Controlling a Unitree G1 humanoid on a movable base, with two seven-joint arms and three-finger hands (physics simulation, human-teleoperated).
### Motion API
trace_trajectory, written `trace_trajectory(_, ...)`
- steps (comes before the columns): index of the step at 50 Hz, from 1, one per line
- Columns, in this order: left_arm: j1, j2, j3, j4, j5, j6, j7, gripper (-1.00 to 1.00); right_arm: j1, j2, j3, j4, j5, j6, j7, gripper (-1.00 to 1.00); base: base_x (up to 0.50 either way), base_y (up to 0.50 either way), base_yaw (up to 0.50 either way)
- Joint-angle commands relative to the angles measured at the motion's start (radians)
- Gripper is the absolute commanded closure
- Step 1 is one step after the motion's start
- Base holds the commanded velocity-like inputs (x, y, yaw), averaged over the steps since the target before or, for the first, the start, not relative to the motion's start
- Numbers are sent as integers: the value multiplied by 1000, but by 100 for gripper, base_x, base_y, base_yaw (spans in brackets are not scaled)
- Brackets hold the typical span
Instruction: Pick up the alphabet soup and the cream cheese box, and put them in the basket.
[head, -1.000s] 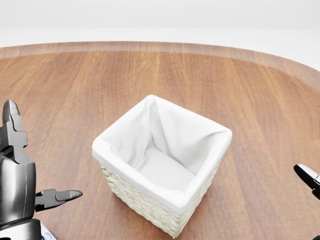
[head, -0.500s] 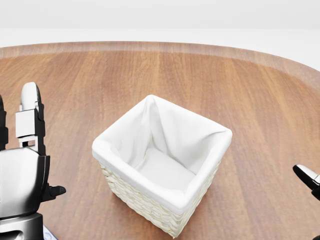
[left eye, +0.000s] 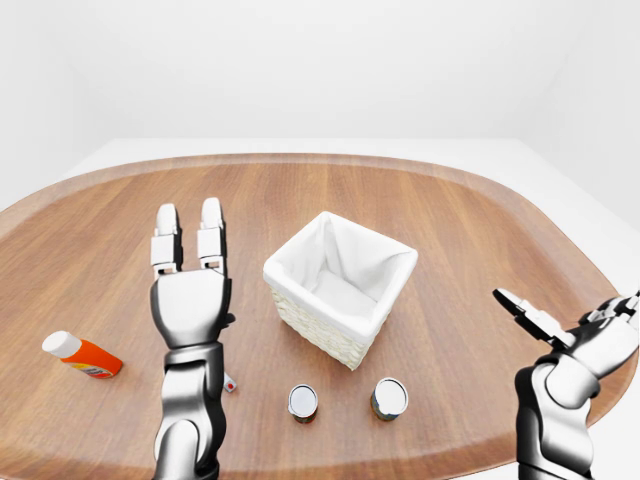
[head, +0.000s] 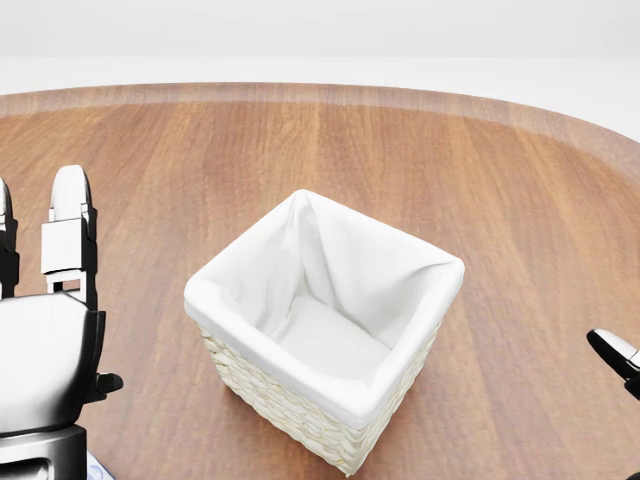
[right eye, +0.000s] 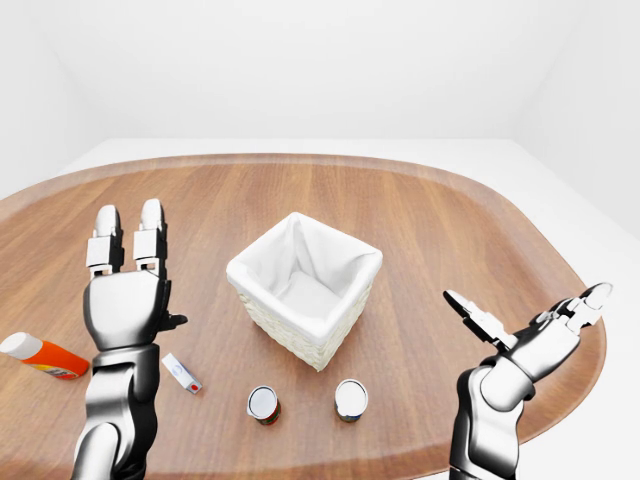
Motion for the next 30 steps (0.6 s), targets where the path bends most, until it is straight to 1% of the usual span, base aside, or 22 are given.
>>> trace_trajectory(1,-1,-1,0,-1,10,0,-3,-100,1,1,0,0,-1,-3,0,-100,0,0,0)
trace_trajectory(5,-1,-1,0,-1,10,0,-3,-100,1,1,0,0,-1,-3,0,-100,0,0,0)
trace_trajectory(7,9,1,-4,12,22,0,-6,-100,-2,0,1,10,1,-12,0,-100,0,0,0)
trace_trajectory(9,34,0,-12,-2,8,0,-33,-100,-4,-2,1,14,2,-14,0,-100,0,0,0)
trace_trajectory(11,53,-9,-12,-33,59,0,-19,-100,-4,-2,3,16,1,-14,0,-100,0,0,0)
trace_trajectory(14,95,-17,-14,-113,53,0,-57,-100,-3,-3,5,16,-2,-12,0,-100,0,0,0)
trace_trajectory(15,103,-20,-17,-125,69,0,-63,-100,-2,-2,5,12,-2,-9,0,-100,0,0,0)
trace_trajectory(17,121,-25,-17,-140,87,0,-73,-100,1,-1,4,3,-2,-2,0,-100,0,0,0)
trace_trajectory(18,132,-27,-15,-148,89,0,-79,-100,0,-1,4,9,-3,-8,0,-100,0,0,0)
trace_trajectory(20,147,-28,-16,-157,86,0,-86,-100,0,0,5,11,-5,-9,0,-100,0,0,0)
trace_trajectory(21,157,-28,-19,-155,110,0,-89,-100,1,0,5,8,-5,-6,0,-100,0,0,0)
trace_trajectory(22,177,-27,-19,-170,93,0,-85,-100,1,0,6,10,-7,-9,0,-100,0,0,0)
trace_trajectory(23,186,-30,-19,-174,100,0,-84,-100,1,0,6,14,-8,-13,0,-100,0,0,0)
trace_trajectory(26,196,-33,-9,-171,107,0,-81,-100,0,0,6,14,-8,-13,0,-100,0,0,0)
trace_trajectory(29,201,-34,4,-142,90,0,-68,-100,1,0,3,11,-3,-9,0,-100,0,0,0)
trace_trajectory(30,201,-34,4,-136,90,0,-65,-100,-1,-1,3,17,-4,-13,0,-100,0,0,0)
